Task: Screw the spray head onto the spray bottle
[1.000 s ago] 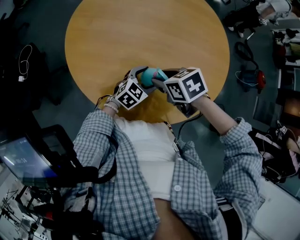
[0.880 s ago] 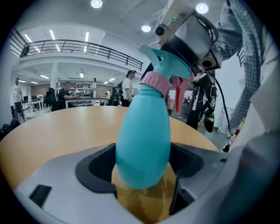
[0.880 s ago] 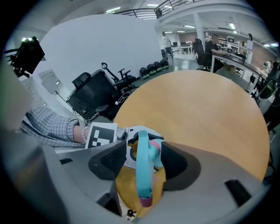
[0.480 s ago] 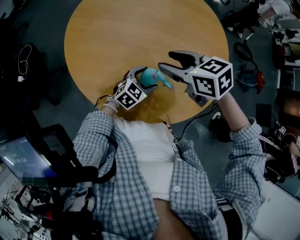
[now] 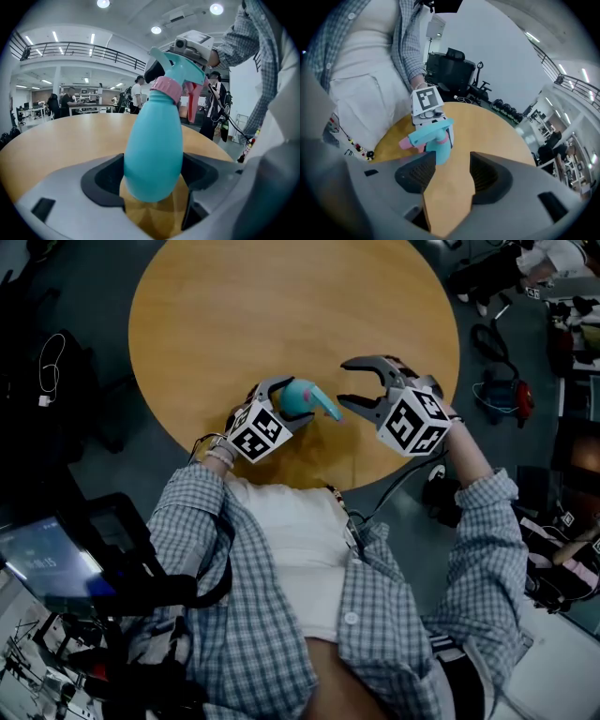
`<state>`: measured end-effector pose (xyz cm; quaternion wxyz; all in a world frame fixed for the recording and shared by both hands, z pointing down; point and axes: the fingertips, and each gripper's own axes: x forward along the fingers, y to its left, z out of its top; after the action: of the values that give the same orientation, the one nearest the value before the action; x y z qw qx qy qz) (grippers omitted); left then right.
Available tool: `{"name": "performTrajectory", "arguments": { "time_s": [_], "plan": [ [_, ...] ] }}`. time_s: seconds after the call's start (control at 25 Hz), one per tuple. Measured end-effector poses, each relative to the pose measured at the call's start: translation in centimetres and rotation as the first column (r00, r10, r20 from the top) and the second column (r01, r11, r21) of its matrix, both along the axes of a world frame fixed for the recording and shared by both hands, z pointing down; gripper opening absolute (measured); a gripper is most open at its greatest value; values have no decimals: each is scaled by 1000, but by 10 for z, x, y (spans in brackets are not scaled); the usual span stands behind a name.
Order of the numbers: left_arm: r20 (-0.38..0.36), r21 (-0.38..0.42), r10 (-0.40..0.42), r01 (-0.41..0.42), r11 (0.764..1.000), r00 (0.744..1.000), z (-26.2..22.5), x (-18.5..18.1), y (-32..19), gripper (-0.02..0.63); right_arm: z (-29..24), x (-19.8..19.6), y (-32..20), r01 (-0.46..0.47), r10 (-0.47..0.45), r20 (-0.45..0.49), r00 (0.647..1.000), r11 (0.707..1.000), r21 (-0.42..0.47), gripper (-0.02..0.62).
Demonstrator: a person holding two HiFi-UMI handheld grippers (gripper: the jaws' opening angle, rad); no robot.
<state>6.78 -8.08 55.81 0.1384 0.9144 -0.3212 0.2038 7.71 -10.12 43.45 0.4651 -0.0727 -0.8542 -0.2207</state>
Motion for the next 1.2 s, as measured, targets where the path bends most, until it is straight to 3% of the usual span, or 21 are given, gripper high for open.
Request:
{"name": "performTrajectory", "arguments": {
  "time_s": [0.12,0.32,0.64,0.72,0.88,1.04,1.2],
  "plan": [
    [2,-2,8,-8,1000,1000,0,-2,1,373,13,-7,19,112,-112,-18,994,994,-8,221],
    [8,-5,36,-36,999,999,0,-6,3,373,20,-25,36,307,-306,-34,951,952,13,190],
    [14,-13,54,-54,998,998,-4,-9,4,373,19,-42,46,382,-382,9,924,922,-67,172],
    [14,-15,56,-56,998,998,-4,-9,4,373,19,-45,47,386,-385,27,923,919,-80,135],
    [14,-16,58,-58,998,998,-4,-11,5,373,17,-48,46,326,-316,84,945,930,-169,124],
    [12,-15,56,-56,998,998,-2,-13,10,373,17,-53,46,177,-124,175,977,927,-330,123],
    [11,-16,52,-52,999,999,-1,-13,11,373,16,-54,45,35,85,257,963,901,-432,123]
  ]
}}
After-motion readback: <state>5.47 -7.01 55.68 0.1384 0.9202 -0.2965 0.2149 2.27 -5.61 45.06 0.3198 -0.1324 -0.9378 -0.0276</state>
